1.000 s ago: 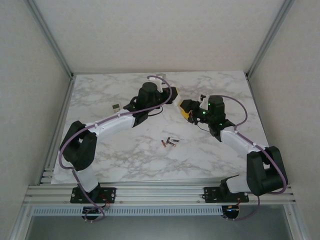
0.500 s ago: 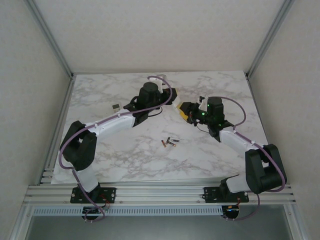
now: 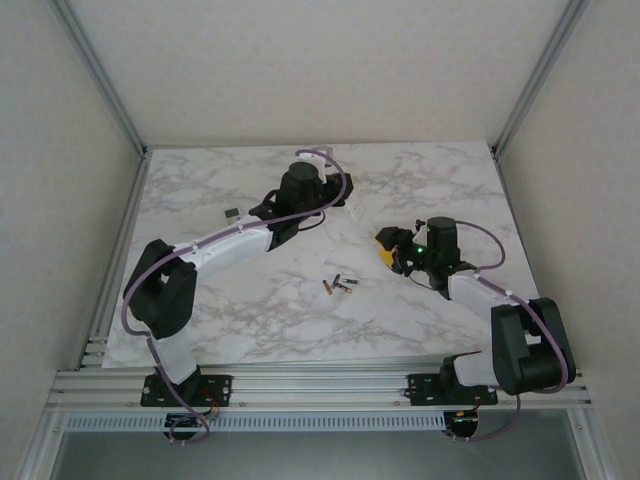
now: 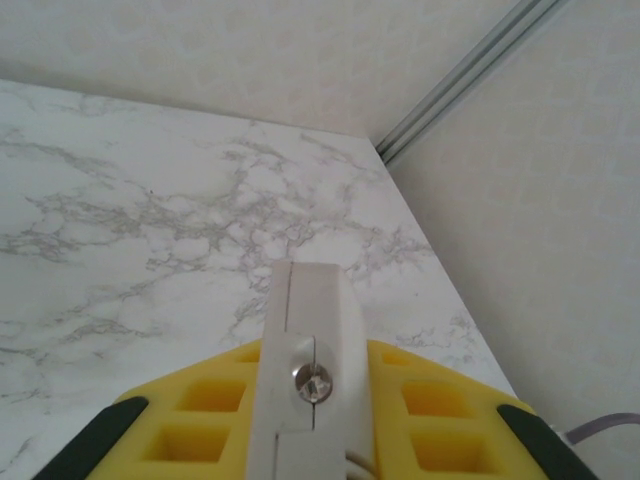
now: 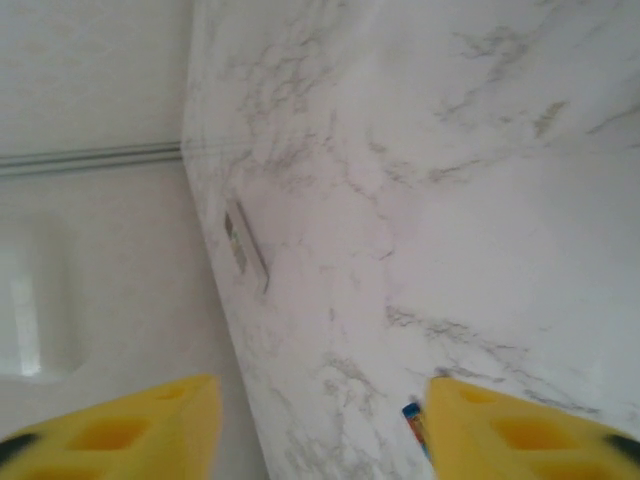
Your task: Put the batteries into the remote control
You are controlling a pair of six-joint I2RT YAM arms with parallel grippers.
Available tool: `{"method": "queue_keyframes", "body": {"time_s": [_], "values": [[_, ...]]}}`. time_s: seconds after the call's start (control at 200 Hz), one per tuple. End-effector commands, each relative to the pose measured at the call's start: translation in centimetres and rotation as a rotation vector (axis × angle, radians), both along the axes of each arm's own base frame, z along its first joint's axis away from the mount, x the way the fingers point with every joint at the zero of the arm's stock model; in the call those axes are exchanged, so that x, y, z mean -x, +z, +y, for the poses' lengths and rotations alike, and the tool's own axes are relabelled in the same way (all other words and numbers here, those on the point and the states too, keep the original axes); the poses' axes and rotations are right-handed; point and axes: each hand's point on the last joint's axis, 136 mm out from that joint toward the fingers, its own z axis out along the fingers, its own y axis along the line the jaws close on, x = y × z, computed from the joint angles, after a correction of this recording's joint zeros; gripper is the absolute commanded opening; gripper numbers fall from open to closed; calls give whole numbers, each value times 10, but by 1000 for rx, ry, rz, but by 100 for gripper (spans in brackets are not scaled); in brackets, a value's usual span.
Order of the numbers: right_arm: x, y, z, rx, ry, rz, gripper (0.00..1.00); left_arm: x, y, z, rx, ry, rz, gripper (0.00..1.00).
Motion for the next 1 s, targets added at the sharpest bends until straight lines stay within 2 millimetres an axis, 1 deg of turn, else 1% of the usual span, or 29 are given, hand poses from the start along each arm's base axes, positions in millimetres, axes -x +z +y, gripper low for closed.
{"method": "queue_keyframes", "body": {"time_s": [0.0, 0.03, 0.105, 0.26, 0.335, 0.421, 0.526, 0.716, 0.766, 0.776, 0.796, 0.996], "values": [[-1, 54, 14, -25, 83, -188, 73, -3, 8, -10, 37, -25, -25, 0], [-2, 62, 16, -19, 92, -205, 76, -3, 9, -11, 40, -28, -27, 0], [-4, 72, 22, -22, 106, -213, 80, -3, 9, -15, 47, -38, -28, 0], [-17, 71, 32, -78, 110, -191, 81, -1, 13, -19, 69, -53, -30, 0], [-21, 69, 36, -86, 114, -182, 82, 1, 16, -20, 75, -62, -33, 0], [-24, 71, 43, -92, 125, -188, 82, 2, 17, -21, 75, -64, -35, 0], [-27, 66, 48, -89, 128, -175, 81, 3, 18, -21, 74, -66, -37, 0], [-31, 60, 49, -80, 117, -164, 81, 7, 20, -21, 85, -77, -31, 0], [-32, 57, 48, -76, 112, -154, 80, 8, 23, -21, 90, -79, -33, 0], [-32, 56, 48, -74, 111, -151, 80, 8, 28, -21, 103, -80, -49, 0], [-33, 54, 48, -74, 111, -147, 80, 8, 30, -21, 109, -82, -54, 0], [-34, 43, 49, -76, 106, -115, 74, 13, 41, -19, 125, -85, -69, 0]]}}
